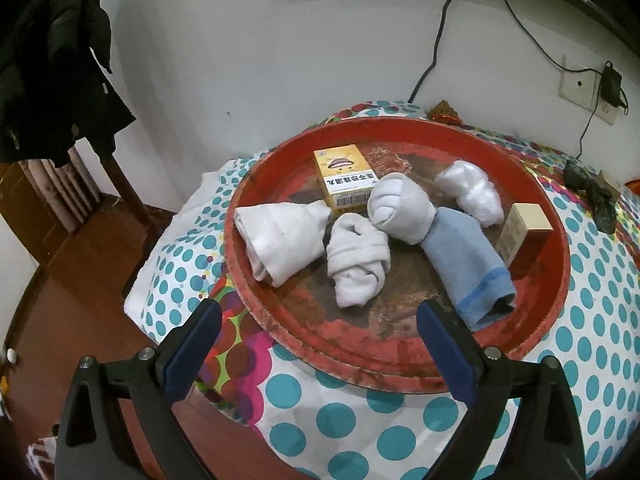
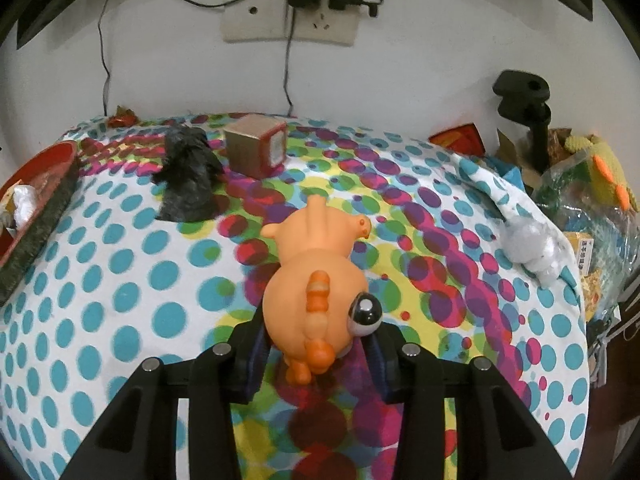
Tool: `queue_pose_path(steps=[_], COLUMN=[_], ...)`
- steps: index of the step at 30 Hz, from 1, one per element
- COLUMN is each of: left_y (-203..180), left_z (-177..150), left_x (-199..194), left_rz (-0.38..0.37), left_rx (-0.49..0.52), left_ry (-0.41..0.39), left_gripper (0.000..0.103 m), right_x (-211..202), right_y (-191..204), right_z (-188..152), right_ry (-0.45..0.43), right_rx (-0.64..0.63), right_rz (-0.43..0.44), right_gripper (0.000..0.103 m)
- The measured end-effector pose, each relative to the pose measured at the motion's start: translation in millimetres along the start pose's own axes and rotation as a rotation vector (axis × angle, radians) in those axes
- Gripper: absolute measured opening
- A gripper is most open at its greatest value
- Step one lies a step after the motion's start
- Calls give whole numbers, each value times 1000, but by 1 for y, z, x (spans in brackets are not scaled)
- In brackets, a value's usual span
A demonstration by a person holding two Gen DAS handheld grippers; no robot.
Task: Organize objects
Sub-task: 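Withdraw the open left gripper from the tray, then carry the orange toy with the right gripper over the red tray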
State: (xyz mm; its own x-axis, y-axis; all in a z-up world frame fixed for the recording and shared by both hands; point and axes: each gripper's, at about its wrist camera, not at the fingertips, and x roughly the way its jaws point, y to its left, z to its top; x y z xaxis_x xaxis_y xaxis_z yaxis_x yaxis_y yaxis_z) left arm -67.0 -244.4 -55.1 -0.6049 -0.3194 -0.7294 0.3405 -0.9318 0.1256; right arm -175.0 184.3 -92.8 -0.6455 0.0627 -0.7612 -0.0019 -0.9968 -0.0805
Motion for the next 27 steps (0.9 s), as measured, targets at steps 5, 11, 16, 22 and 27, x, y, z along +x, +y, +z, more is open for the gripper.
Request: queue_pose_path(steps=[5,11,16,22,27], left_y=[-2,1,6,11,16], left_z=[0,1,2,2,2], left_x=[1,0,0,4,5], left_rz=[18,-6,-13,-3,-5], left_rx=[19,2,-19,-34,-44], left_ry=[1,3,10,15,20], left_gripper=[98,98,98,99,99], right_x=[-19,-38,-53,-65,-72], right_y=[35,75,109,154,190], right_z=[8,26,40,53,60], right_ry=[-22,-58,-85,-96,-107], right_rx=[-45,-88,-116,-157,-194], right_rz=[20,70,125,173,214], right_gripper=[42,42,42,42,42])
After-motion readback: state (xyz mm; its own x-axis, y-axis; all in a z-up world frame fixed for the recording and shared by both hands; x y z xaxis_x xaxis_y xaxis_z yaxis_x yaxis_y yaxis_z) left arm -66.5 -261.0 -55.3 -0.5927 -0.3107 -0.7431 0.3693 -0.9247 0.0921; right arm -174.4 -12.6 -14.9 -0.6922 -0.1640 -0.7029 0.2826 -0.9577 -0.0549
